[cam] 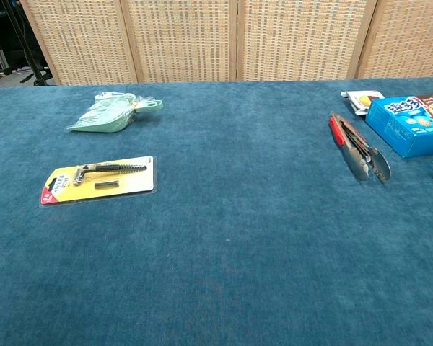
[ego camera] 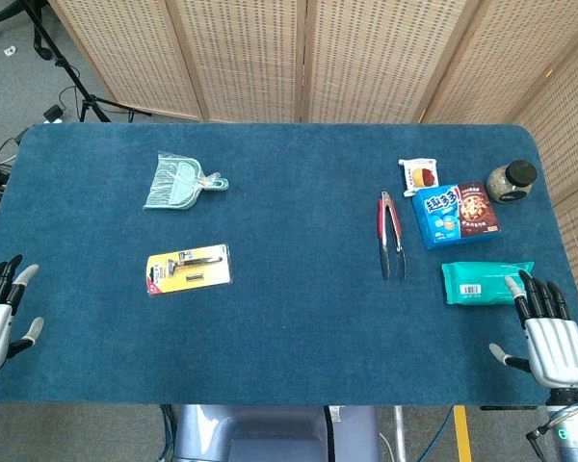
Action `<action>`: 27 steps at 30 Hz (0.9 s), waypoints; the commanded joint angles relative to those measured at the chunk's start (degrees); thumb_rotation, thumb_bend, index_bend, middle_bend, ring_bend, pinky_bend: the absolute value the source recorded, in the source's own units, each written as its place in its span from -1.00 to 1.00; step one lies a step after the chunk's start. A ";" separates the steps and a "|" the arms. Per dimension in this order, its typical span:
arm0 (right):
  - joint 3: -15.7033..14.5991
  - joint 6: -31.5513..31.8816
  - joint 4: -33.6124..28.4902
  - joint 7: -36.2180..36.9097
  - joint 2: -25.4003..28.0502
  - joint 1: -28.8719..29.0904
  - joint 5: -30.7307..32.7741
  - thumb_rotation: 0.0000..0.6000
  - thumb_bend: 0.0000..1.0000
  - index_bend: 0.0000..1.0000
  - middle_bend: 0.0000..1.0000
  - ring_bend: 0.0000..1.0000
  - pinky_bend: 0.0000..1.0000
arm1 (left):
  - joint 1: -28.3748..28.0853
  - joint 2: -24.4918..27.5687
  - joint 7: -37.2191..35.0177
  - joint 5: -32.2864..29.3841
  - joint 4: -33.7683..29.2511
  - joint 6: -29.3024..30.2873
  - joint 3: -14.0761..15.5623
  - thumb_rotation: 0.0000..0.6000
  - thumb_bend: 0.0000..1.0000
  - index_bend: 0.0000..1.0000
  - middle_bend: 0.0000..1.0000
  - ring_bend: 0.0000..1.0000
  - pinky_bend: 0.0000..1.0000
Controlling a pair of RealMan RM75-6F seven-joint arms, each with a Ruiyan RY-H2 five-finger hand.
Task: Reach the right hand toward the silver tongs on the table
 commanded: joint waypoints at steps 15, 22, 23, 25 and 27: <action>-0.09 -0.74 -0.11 -0.48 -0.11 0.28 0.33 1.00 -0.90 -1.00 -1.00 -1.00 -1.00 | -0.03 0.00 -0.09 -0.26 -0.03 0.03 -0.17 1.00 -0.32 -1.00 -1.00 -1.00 -0.92; -0.07 -0.29 -0.02 0.09 -0.11 0.19 -0.06 1.00 -0.89 -1.00 -1.00 -1.00 -1.00 | 0.00 -0.04 0.10 -0.08 -0.14 0.09 -0.06 1.00 -0.32 -1.00 -1.00 -1.00 -0.92; -0.07 -0.22 0.03 0.15 -0.14 0.21 -0.17 1.00 -0.89 -1.00 -1.00 -1.00 -1.00 | 0.00 -0.03 0.09 -0.09 -0.14 0.11 -0.09 1.00 -0.32 -1.00 -1.00 -1.00 -0.92; -0.07 -0.07 0.10 0.32 -0.24 0.24 -0.46 1.00 -0.89 -1.00 -1.00 -1.00 -1.00 | 0.04 -0.01 -0.02 -0.04 -0.17 0.21 -0.10 1.00 -0.32 -1.00 -1.00 -1.00 -0.92; -0.08 0.09 0.15 0.35 -0.34 0.26 -0.71 1.00 -0.88 -1.00 -1.00 -1.00 -1.00 | 0.07 0.03 -0.11 0.01 -0.17 0.27 -0.07 1.00 -0.32 -1.00 -1.00 -1.00 -0.92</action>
